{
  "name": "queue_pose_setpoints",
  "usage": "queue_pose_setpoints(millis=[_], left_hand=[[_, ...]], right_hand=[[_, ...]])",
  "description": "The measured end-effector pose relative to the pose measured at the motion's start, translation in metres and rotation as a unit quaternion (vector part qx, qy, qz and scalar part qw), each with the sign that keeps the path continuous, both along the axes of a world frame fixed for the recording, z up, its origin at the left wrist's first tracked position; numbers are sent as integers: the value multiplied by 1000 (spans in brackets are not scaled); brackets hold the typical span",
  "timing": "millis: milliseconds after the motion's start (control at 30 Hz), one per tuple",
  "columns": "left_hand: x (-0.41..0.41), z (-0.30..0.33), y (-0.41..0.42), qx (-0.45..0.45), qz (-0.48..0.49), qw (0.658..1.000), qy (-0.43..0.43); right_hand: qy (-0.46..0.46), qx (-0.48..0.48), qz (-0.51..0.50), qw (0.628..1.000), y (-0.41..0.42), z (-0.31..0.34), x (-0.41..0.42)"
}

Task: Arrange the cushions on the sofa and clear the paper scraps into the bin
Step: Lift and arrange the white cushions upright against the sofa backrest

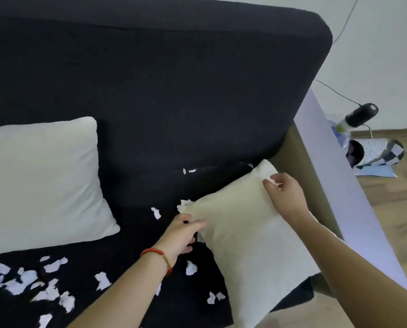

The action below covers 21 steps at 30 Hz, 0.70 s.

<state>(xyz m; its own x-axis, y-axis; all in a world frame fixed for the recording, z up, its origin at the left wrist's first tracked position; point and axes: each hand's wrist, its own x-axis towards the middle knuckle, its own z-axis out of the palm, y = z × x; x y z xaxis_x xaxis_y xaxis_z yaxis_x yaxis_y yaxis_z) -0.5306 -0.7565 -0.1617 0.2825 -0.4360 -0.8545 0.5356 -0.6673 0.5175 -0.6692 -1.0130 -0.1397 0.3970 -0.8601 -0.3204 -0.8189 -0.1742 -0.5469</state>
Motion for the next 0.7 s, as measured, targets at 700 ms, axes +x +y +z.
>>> queue_pose_setpoints(millis=[700], left_hand=[[-87, -11, -42, -83, 264, 960, 31]], right_hand=[[106, 193, -7, 975, -76, 1, -26]])
